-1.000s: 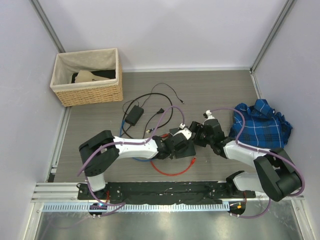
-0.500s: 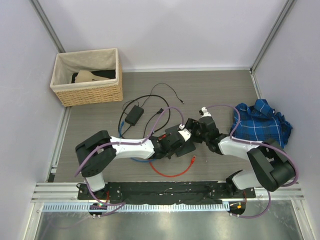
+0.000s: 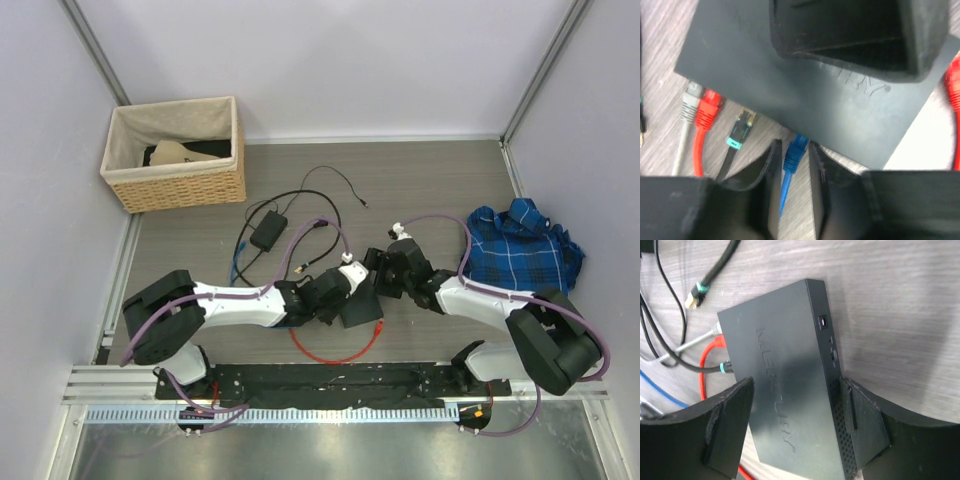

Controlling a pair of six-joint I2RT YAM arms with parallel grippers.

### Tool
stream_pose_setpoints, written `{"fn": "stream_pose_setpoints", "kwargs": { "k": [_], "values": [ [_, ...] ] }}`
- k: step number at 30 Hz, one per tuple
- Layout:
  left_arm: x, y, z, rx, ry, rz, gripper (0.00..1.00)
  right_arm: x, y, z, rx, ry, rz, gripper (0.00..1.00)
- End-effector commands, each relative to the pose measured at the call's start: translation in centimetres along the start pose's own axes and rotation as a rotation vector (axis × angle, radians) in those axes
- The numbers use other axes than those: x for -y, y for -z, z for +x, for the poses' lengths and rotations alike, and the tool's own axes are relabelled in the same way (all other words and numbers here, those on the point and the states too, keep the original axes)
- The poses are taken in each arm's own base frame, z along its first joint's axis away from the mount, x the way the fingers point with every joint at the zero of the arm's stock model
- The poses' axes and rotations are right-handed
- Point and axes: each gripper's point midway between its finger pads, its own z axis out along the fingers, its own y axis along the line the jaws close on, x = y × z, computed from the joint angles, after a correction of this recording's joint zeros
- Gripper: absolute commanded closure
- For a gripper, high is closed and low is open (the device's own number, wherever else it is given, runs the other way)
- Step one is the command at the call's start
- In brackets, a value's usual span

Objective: Insert the plug into the switch port

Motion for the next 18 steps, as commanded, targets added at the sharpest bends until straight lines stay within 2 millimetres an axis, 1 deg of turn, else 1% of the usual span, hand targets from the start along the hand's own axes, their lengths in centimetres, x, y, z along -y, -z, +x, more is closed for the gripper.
{"fn": "stream_pose_setpoints", "kwargs": {
  "k": [1, 2, 3, 4, 5, 6, 7, 8, 9, 10, 11, 12, 13, 14, 15, 16, 17, 18],
  "values": [
    [1.5, 2.5, -7.1, 0.265, 0.097, 0.095, 0.64, 0.8, 1.3, 5.7, -0.242, -0.051, 0.049, 0.23],
    [1.3, 2.7, -6.9, 0.264, 0.102, 0.091, 0.57, 1.0, 1.2, 5.5, -0.234, -0.051, 0.056, 0.23],
    [0.9, 2.9, -6.4, 0.259, 0.116, 0.075, 0.52, 1.1, 1.2, 5.1, -0.218, -0.049, 0.066, 0.23],
    [0.6, 3.8, -6.6, 0.275, 0.127, 0.071, 0.47, 0.9, 1.3, 4.7, -0.207, -0.044, 0.066, 0.23],
    [0.3, 4.2, -6.5, 0.275, 0.136, 0.058, 0.38, 0.9, 1.3, 4.5, -0.202, -0.035, 0.07, 0.23],
    [-0.5, 4.7, -6.6, 0.285, 0.151, 0.026, 0.34, 1.1, 1.5, 4.6, -0.206, -0.032, 0.081, 0.23],
    [-1.0, 5.1, -6.0, 0.269, 0.173, 0.002, 0.31, 0.8, 1.6, 4.3, -0.2, -0.025, 0.076, 0.23],
    [-1.8, 6.5, -6.8, 0.306, 0.202, -0.013, 0.27, 0.8, 1.7, 4.3, -0.205, -0.021, 0.079, 0.23],
    [-2.9, 7.1, -6.9, 0.317, 0.228, -0.051, 0.25, 0.9, 1.8, 4.5, -0.216, -0.021, 0.081, 0.23],
    [-3.7, 7.6, -6.6, 0.306, 0.263, -0.077, 0.24, 0.7, 1.9, 4.8, -0.228, -0.02, 0.07, 0.23],
    [-5.3, 8.9, -7.2, 0.338, 0.312, -0.107, 0.22, 0.5, 2.0, 4.9, -0.232, -0.024, 0.065, 0.23],
    [-6.5, 9.4, -7.3, 0.344, 0.345, -0.141, 0.21, 0.2, 2.0, 5.3, -0.241, -0.03, 0.057, 0.23],
    [-7.8, 10.0, -6.7, 0.326, 0.382, -0.187, 0.19, 0.0, 2.1, 5.6, -0.25, -0.033, 0.049, 0.23],
    [-10.0, 10.8, -6.9, 0.337, 0.429, -0.235, 0.18, -0.4, 2.0, 5.9, -0.258, -0.035, 0.04, 0.23],
    [-11.0, 11.3, -6.9, 0.337, 0.451, -0.261, 0.17, -1.2, 2.0, 6.3, -0.263, -0.042, 0.021, 0.23],
    [-12.2, 11.7, -6.4, 0.318, 0.468, -0.3, 0.16, -1.6, 1.9, 6.6, -0.27, -0.044, 0.008, 0.23],
    [-14.1, 12.0, -6.2, 0.315, 0.502, -0.34, 0.15, -2.5, 1.6, 6.6, -0.269, -0.048, -0.019, 0.23],
    [-15.0, 12.2, -5.7, 0.296, 0.515, -0.363, 0.14, -3.1, 1.5, 7.2, -0.282, -0.041, -0.035, 0.23]
  ]
}}
